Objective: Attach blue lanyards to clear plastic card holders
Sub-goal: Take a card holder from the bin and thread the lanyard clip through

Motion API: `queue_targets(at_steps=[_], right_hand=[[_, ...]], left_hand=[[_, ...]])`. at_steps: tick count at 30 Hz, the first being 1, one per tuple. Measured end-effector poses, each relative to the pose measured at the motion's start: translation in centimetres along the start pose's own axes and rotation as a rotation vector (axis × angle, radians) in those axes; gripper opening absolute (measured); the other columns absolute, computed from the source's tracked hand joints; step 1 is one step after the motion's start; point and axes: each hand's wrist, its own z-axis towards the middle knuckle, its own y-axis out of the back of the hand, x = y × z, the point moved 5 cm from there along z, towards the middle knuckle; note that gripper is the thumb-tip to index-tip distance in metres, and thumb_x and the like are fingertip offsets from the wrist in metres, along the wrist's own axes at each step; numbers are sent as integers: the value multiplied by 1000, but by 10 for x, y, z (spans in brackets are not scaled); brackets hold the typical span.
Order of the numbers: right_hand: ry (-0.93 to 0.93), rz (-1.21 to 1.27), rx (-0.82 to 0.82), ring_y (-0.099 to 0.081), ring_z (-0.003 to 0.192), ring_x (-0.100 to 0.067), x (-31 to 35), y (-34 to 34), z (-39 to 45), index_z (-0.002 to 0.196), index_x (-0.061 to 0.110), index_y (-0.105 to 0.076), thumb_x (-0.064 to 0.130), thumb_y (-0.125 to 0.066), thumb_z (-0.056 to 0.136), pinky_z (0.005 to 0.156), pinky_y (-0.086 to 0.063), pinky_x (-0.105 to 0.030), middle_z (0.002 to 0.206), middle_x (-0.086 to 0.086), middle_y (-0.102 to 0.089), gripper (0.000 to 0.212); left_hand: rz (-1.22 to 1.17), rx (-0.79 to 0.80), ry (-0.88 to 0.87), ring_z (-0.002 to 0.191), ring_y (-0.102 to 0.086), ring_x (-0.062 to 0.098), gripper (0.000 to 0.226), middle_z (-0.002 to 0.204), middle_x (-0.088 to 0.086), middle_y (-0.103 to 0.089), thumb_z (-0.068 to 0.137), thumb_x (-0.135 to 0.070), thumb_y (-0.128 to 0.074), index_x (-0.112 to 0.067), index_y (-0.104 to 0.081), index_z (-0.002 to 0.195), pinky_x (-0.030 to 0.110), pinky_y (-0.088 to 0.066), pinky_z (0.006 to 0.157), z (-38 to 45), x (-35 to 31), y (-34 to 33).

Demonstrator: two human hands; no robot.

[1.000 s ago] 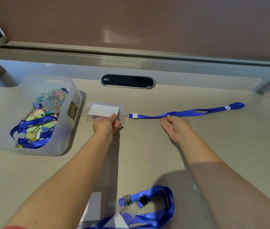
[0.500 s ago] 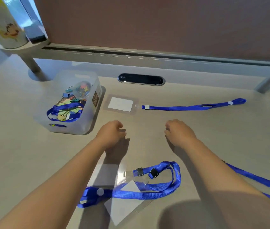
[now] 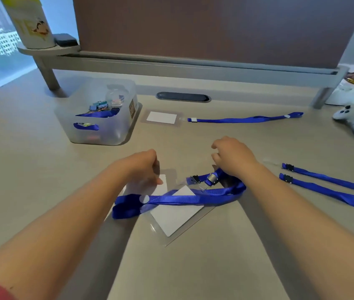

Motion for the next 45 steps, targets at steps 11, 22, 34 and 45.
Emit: queue_targets(at_steps=[11,22,34,45], right_hand=[[-49,149,-109,-51,119,-24,22,6,-47,131,11,-48,19,-40,96,99,-42,-33,135,-9,-51,37],[85,308,-50,-49,121,-25,51,-5,-11,130,13,-49,19,-48,93,103,-42,-37,134,-9,-54,38],[143,749,-174,-44,62,-4,60,30,11,105,1,-63,14,-46,94,64,-41,-24,88,-4,-59,24],[184,931,-190,-47,63,-5,60,47,16,103,-2,-63,8,-46,93,59,-39,-14,68,5,-50,22]], left_hand=[[-123,-87,20,95,-48,25,48,124,15,-54,84,-29,-63,-5,-45,120,36,-44,88,-23,-2,8],[139,-559,-264,111,-53,26,27,122,9,-62,90,-22,-52,-14,-49,116,34,-33,104,-43,-29,53],[-41,-749,-151,115,-52,29,37,127,13,-58,88,-24,-56,-11,-50,123,41,-40,100,-34,-16,80],[-151,-800,-298,108,-59,21,38,121,10,-64,84,-30,-58,-7,-57,115,26,-46,86,-49,-45,77]])
